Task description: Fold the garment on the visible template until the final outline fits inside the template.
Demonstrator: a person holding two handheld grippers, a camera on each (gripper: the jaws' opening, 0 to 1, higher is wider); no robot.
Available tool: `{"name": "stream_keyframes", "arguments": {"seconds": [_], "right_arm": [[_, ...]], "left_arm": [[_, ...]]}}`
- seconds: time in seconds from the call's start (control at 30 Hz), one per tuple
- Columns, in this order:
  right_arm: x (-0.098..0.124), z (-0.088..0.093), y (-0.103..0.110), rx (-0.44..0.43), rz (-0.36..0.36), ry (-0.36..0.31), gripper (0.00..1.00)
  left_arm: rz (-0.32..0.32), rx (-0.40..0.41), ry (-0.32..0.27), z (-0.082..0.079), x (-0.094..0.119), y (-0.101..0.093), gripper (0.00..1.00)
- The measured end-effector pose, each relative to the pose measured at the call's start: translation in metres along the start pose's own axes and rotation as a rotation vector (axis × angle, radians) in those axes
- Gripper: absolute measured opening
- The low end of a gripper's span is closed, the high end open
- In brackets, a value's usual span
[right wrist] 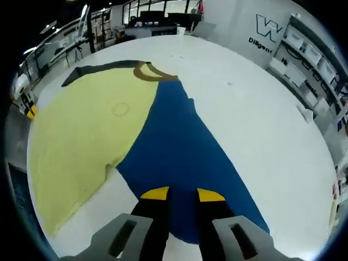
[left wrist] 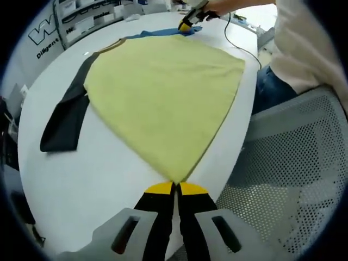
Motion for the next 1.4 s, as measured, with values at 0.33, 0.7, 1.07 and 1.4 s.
{"name": "stream_keyframes", "arguments": {"seconds": [0.33, 0.7, 1.07, 1.4], "right_arm": [[0.004, 0.01, -0.032, -0.215, -0.013, -0.095, 0.22], [0.003, -0.051, -0.025, -0.259, -0.04, -0.206, 0.09], [-0.033, -0.09, -0.008, -0.174, 0.006, -0.104, 0.04], [-0.011, -0.043, -0.044, -0.398, 0.007, -0.184, 0.17]], "left_arm": [[-0.013, 0.064, -0.007, 0.001, 0.0, -0.002, 0.02], [-0.019, 0.084, -0.004, -0.001, -0.001, -0.007, 0.02], [-0.031, 0.159, 0.004, -0.001, -0.003, -0.013, 0.02], [-0.032, 0.192, 0.004, -0.001, -0.003, -0.014, 0.02]]}}
Point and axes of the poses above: the point that each gripper's makers call its tool centre point, and the gripper's own axes: x roughly backward along the fingers, y roughly to its left, z roughly out of its underside, the point moved 5 cm from there along x, roughly backward along the fingers, and after that the axes turned 3 degrees about y, right-handed, at the moved point
